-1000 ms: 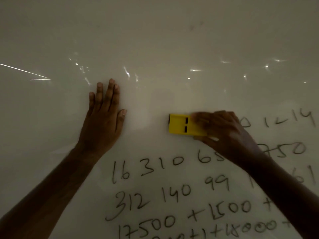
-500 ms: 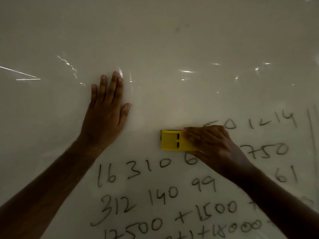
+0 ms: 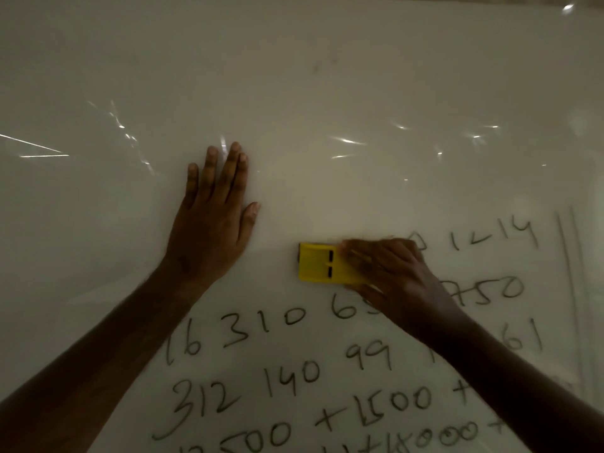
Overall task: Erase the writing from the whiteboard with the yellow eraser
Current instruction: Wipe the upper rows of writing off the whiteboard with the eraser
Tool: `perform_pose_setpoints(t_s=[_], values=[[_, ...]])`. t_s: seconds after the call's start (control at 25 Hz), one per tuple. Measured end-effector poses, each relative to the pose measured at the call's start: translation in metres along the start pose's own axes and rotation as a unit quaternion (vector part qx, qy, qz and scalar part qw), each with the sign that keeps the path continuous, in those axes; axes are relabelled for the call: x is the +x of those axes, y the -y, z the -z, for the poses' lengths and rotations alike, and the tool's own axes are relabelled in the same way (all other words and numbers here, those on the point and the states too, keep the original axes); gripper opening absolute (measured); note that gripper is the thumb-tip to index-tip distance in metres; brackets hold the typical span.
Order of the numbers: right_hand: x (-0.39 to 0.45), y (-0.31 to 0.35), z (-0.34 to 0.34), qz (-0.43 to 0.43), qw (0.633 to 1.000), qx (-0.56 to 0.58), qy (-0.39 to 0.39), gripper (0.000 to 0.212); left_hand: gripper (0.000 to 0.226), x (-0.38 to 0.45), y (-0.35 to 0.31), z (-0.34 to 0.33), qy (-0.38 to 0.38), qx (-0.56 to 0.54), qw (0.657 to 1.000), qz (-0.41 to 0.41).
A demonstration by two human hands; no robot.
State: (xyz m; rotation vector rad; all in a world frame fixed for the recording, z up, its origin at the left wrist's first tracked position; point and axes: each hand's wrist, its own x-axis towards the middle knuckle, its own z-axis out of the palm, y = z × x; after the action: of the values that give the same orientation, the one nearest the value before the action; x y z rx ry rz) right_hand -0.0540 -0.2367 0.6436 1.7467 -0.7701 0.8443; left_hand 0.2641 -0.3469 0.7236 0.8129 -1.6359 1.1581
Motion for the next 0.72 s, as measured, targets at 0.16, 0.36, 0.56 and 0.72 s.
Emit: perform_pose_setpoints(t_s=[0.16,0.36,0.56,0.72], values=[[-0.015,-0.035,0.024,-0.043,0.999,-0.030,-0.004,0.054,0.071,-0.003,-0.002,-0.001,-0.004,0.013,1.000,-0.010],[0.040,-0.042,0.015,-0.119,0.991,-0.002,-0.068,0.061,0.073,0.010,-0.022,-0.005,-0.016,0.009,1.000,0.001],[-0.015,-0.029,0.016,-0.015,1.000,-0.003,-0.013,0.053,0.072,0.015,-0.038,-0.006,-0.012,0.002,1.000,-0.007],[-0.042,-0.061,0.043,0.035,0.998,-0.051,0.020,0.051,0.070,0.012,-0.049,-0.008,-0.015,-0.006,1.000,0.000]])
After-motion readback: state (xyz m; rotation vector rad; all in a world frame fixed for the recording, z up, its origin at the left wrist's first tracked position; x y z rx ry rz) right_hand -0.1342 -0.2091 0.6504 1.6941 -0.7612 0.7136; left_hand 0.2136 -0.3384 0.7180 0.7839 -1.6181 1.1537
